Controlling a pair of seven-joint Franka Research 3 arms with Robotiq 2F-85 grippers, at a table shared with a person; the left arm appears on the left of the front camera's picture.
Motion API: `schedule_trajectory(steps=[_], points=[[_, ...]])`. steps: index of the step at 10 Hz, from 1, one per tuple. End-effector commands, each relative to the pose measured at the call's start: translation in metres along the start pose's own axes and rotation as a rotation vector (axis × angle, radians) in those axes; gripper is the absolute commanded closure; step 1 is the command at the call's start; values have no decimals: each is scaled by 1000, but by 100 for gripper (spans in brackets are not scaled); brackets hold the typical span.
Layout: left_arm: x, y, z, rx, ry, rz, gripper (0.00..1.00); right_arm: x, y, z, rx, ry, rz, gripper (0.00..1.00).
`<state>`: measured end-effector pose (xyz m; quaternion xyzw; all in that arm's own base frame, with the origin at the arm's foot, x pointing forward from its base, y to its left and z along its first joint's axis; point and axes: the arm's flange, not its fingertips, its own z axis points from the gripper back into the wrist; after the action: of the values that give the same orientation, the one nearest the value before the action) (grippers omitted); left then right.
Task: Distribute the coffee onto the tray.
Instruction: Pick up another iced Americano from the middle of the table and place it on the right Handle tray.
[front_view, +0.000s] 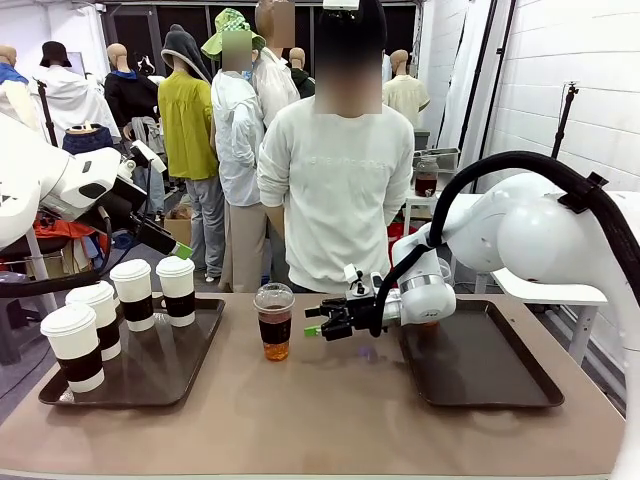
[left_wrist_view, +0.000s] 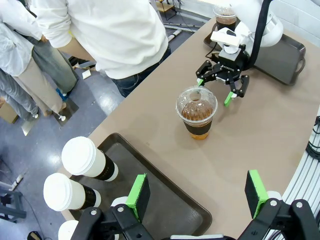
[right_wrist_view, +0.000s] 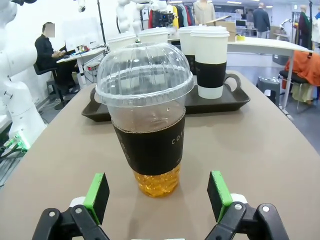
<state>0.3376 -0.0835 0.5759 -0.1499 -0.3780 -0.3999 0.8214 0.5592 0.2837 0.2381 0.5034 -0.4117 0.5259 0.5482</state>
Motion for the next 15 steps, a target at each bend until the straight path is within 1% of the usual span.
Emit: schedule_trajectory(steps=[1,4,8,15], points=[[-1,1,0,-9,-6,4,0,2,-11,-14,24,5,-8,0],[-1,1,0,-9,-6,4,0,0,-13,-29,40,8,-5,0],[-1,1,0,-9,-6,4,0,2,-20,-43,29,2,16,0],[-1,1,0,-9,-6,4,0,4,-29,-70,95,20,-12,0]])
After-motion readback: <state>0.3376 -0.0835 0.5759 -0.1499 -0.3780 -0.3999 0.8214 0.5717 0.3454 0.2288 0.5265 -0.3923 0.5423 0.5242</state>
